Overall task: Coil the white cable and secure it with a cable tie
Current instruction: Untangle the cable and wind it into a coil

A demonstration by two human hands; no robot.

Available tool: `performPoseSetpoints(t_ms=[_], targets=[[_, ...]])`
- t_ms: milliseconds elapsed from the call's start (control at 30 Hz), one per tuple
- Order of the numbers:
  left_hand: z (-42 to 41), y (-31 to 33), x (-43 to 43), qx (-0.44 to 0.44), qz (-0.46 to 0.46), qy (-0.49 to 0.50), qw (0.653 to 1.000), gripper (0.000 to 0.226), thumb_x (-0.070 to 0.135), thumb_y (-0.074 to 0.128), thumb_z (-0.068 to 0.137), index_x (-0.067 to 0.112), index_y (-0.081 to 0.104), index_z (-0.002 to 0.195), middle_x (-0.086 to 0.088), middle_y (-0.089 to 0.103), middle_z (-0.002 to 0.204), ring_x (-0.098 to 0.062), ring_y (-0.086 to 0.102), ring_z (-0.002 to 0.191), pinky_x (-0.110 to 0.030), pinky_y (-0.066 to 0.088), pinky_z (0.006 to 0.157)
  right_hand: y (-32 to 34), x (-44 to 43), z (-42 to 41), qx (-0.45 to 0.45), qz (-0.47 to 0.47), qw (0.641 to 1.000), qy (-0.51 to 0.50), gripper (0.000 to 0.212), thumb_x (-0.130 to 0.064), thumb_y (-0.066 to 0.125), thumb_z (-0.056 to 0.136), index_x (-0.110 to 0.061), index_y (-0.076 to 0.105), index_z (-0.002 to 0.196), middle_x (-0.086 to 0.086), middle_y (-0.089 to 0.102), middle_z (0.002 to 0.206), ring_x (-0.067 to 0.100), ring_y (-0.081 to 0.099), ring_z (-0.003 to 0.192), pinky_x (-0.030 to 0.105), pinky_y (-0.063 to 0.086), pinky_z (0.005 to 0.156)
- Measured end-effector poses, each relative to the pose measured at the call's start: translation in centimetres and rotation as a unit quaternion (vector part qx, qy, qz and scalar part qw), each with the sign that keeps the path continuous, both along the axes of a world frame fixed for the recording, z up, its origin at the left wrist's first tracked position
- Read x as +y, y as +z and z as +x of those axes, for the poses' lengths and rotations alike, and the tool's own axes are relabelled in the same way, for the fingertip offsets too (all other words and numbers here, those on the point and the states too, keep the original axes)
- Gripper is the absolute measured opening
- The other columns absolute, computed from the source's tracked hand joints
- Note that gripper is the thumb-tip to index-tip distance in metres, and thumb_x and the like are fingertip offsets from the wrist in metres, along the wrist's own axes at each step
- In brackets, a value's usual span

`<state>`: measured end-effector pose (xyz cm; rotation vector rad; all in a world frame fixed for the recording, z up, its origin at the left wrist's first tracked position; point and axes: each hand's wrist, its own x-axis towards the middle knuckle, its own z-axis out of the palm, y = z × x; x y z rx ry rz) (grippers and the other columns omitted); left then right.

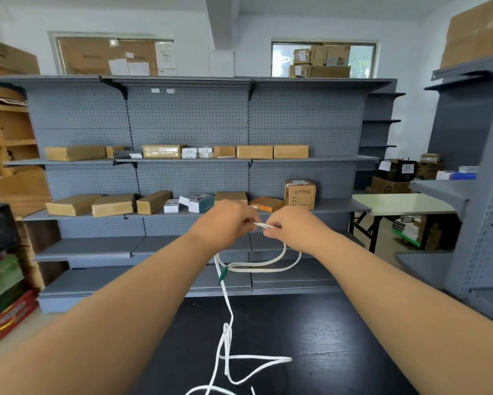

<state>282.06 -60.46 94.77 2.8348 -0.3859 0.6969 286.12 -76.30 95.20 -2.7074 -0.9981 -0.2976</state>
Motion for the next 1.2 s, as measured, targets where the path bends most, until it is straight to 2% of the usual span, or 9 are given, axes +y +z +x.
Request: performPoseSetpoints(t_ms=[300,433,600,700,800,900,967,1100,1200], targets=[[-0.6,-1.9,1.1,0.044,-0.193,0.027,0.980,0.009,0.019,0.065,0.086,0.023,0.058,0.082,0.006,0.053,0.071,-0.009,0.048,0.067,-0.019,0.036,0.059,0.0,-0.8,-0.1,0.040,0.104,0.994,0.010,0.020,-0.025,0.056,0.093,-0.013,0.072,0.093,-0.001,0.049,0.065,0.013,0.042,0.061,0.024,0.028,0.052],[-0.9,-2.8,1.8,0.089,-0.312,0.022,0.946,0.006,0.019,0.069,0.083,0.020,0.063,0.082,0.000,0.062,0.079,-0.010,0.055,0.072,-0.019,0.042,0.065,-0.2,-1.4,0.3,0.058,0.179,0.982,-0.011,0.019,-0.024,0.058,0.092,-0.015,0.071,0.082,-0.006,0.047,0.060,0.006,0.038,0.056,0.021,0.026,0.050],[-1.6,-3.0,2.5,0.148,-0.398,0.010,0.905,0.007,0.012,0.071,0.081,0.016,0.065,0.083,-0.001,0.068,0.079,-0.015,0.063,0.080,-0.033,0.048,0.088,-0.9,-2.3,0.5,0.068,0.234,0.970,-0.027,0.026,-0.022,0.057,0.092,-0.002,0.073,0.091,0.021,0.065,0.087,0.020,0.047,0.074,0.029,0.034,0.066],[-1.8,-2.8,2.7,0.167,-0.412,0.006,0.896,0.010,0.008,0.071,0.080,0.017,0.066,0.078,-0.001,0.068,0.075,-0.019,0.062,0.081,-0.038,0.050,0.090,-1.3,-2.8,0.4,0.079,0.278,0.957,-0.033,0.022,-0.021,0.057,0.093,-0.007,0.074,0.095,0.009,0.065,0.083,0.017,0.052,0.080,0.027,0.037,0.072],[-1.8,-2.3,2.3,0.149,-0.415,0.007,0.898,0.013,0.003,0.070,0.080,0.014,0.065,0.074,-0.003,0.065,0.070,-0.020,0.059,0.072,-0.038,0.052,0.081,-1.9,-3.0,0.6,0.077,0.291,0.953,-0.044,0.023,-0.022,0.057,0.093,-0.007,0.073,0.092,0.009,0.065,0.080,0.018,0.052,0.078,0.027,0.036,0.069],[-1.5,-1.7,1.8,0.092,-0.336,0.033,0.937,0.007,0.009,0.069,0.082,0.014,0.067,0.078,0.000,0.065,0.071,-0.012,0.058,0.066,-0.026,0.050,0.070,-2.2,-3.2,1.0,0.065,0.227,0.969,-0.070,0.027,-0.026,0.055,0.093,-0.006,0.072,0.088,0.014,0.068,0.085,0.020,0.053,0.077,0.028,0.037,0.068],[-1.3,-1.3,1.5,0.060,-0.262,0.047,0.962,0.002,0.012,0.068,0.083,0.013,0.069,0.083,0.005,0.064,0.073,-0.008,0.057,0.068,-0.022,0.047,0.071,-2.2,-3.1,1.0,0.053,0.141,0.985,-0.086,0.027,-0.029,0.053,0.094,-0.008,0.070,0.089,0.011,0.065,0.083,0.021,0.055,0.078,0.029,0.039,0.067],[-1.0,-0.8,0.5,0.036,-0.157,0.047,0.986,0.010,0.014,0.065,0.085,0.013,0.071,0.092,0.004,0.062,0.080,-0.013,0.059,0.078,-0.026,0.049,0.077,-1.6,-2.1,-0.2,0.043,0.077,0.995,-0.053,0.023,-0.031,0.051,0.094,-0.022,0.064,0.111,0.002,0.066,0.109,0.021,0.059,0.104,0.037,0.049,0.086],[-0.9,-0.5,-0.2,0.034,-0.102,0.029,0.994,0.011,0.014,0.064,0.086,0.012,0.071,0.094,0.001,0.061,0.080,-0.014,0.055,0.076,-0.026,0.045,0.073,-1.4,-1.2,-0.8,0.014,0.035,0.999,-0.027,0.021,-0.031,0.052,0.094,-0.022,0.063,0.110,0.002,0.065,0.105,0.021,0.058,0.099,0.032,0.045,0.076]])
